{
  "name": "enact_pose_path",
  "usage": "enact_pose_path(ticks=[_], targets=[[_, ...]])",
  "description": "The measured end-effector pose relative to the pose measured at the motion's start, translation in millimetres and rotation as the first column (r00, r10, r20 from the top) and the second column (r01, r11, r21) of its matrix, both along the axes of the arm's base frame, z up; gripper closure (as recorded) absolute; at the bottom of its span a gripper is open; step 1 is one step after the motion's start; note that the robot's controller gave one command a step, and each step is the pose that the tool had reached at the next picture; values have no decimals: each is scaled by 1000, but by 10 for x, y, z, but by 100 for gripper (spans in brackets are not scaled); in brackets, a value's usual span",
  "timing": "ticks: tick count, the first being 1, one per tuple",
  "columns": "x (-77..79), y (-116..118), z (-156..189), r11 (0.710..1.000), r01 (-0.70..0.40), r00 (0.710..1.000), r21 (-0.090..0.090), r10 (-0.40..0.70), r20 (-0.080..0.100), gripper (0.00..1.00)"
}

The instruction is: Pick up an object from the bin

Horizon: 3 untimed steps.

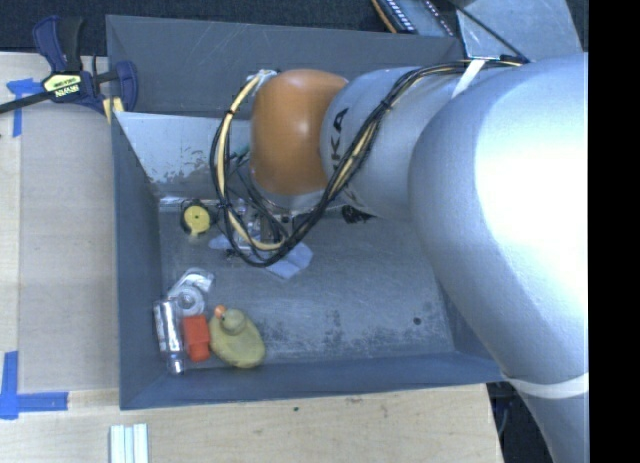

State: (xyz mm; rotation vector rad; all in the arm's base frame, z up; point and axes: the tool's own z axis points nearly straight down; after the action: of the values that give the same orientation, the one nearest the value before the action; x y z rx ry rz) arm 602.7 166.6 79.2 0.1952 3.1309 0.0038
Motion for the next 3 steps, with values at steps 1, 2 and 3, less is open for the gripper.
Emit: enact_pose_path(ticks=[1,2,3], targets=[[0,0,0,1000,0,1000,0,0,0,100],[0,0,0,1000,0,1000,0,0,0,100],[0,0,0,1000,0,1000,0,0,0,100]])
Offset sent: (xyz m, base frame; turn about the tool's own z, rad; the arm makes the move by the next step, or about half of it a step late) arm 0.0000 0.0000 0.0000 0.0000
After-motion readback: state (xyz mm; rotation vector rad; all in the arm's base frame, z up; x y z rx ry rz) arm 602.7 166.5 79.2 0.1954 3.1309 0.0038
